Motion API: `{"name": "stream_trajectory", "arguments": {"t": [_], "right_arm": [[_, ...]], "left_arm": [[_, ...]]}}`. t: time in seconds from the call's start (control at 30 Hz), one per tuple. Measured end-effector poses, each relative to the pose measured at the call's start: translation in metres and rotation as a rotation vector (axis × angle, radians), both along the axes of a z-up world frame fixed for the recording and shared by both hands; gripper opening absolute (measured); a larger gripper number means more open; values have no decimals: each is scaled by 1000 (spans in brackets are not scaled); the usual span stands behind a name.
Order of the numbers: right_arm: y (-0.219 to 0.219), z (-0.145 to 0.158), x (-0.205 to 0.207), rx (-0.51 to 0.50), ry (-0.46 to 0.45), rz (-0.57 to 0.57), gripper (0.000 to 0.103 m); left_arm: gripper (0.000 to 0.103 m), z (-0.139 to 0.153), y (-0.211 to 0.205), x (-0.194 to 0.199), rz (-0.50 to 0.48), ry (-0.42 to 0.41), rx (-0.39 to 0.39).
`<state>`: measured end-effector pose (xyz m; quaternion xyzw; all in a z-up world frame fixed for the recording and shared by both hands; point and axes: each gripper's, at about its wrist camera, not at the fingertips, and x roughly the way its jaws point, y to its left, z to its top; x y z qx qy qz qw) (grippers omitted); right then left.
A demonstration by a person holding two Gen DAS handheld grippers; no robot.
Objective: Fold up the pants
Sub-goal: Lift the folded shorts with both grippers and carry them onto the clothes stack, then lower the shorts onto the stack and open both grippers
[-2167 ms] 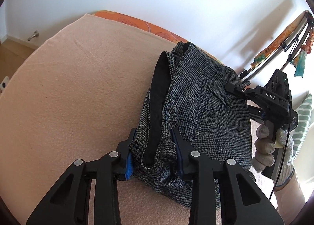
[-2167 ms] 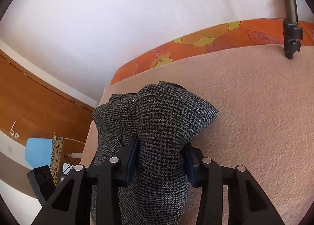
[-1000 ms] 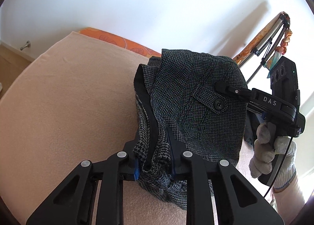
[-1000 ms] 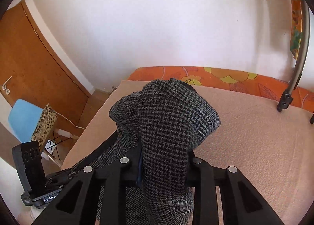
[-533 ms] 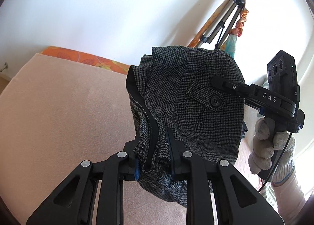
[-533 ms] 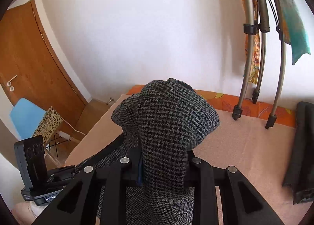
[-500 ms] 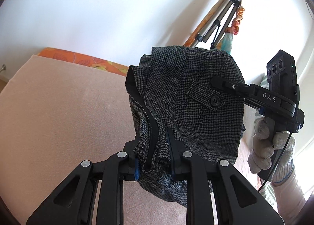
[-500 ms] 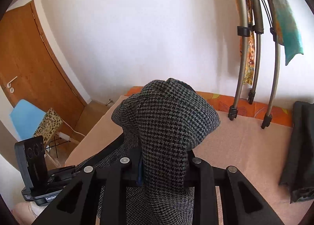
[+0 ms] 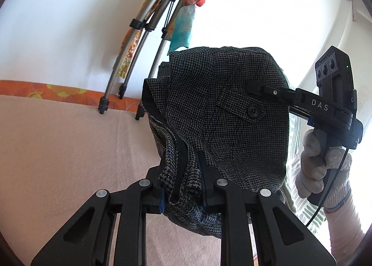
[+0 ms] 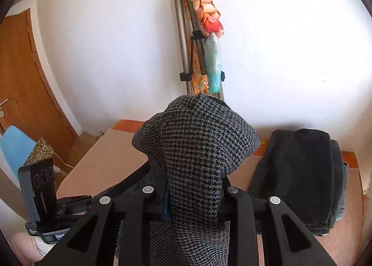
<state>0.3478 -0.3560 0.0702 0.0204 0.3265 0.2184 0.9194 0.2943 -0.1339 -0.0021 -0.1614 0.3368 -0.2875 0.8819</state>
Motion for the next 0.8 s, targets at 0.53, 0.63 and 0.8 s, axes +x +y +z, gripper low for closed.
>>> {"name": "stream_trajectory", "arguments": {"t": [0.53,0.63,0.8], "right_arm": [[-137,5,117,-140,-40,-77,26],[-152,-17,145,-144,-17,-73,26],[-175,-72,187,-198,59,-114,29]], "left_arm": [[19,-27,-157,91,-68,-77,25],[19,-50,-173,108,-59,-53,44],[20,-81,-180,124,-43,-2,73]]}}
